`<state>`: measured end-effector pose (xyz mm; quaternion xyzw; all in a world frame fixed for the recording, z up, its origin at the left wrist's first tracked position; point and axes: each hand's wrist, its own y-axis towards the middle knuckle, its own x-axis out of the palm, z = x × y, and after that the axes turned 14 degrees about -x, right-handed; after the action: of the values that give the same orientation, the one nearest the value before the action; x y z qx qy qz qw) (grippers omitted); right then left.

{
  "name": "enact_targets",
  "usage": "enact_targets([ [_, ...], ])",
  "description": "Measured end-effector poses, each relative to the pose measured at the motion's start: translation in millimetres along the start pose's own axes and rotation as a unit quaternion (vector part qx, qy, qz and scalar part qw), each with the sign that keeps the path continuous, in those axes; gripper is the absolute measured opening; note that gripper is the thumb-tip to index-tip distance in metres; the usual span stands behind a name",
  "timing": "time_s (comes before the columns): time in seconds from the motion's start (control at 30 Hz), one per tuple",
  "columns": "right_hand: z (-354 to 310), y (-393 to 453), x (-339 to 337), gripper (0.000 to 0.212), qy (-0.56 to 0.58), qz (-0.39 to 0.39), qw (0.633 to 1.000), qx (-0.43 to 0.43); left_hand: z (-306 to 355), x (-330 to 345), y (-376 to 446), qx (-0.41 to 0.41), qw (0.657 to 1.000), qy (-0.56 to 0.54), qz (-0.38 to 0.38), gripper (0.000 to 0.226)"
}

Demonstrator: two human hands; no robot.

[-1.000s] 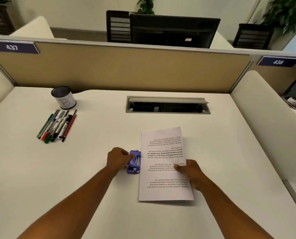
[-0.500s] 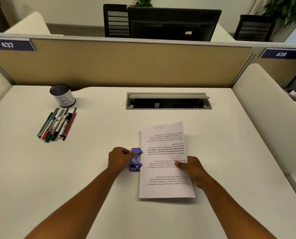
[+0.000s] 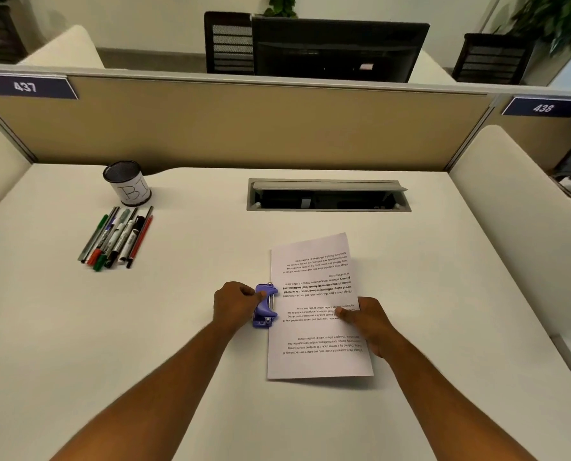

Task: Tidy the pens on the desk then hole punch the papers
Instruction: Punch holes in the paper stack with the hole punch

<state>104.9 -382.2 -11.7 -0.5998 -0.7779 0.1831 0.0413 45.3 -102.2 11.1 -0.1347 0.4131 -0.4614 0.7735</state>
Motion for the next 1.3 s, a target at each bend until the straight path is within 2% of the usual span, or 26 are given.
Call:
enact_targets([
  [0.47,-1.8,1.0,12.1,0.018,0.019,0.000,1.000,0.005,-0.4,1.3,-2.5,0.004,1.000,0.012,0.004,0.031],
  [0.8,0.6,3.6,13.5,0.018,0.004,-0.006,1.000,0.003,-0.2,-1.5,4.8,-0.067,0.996,-0.044,-0.043,0.029],
  [1.3,3.5,5.5,15.0,0.020,0.010,-0.007,1.000,0.008,-3.5,-2.6,7.4,-0.063,0.997,-0.045,-0.031,0.022],
])
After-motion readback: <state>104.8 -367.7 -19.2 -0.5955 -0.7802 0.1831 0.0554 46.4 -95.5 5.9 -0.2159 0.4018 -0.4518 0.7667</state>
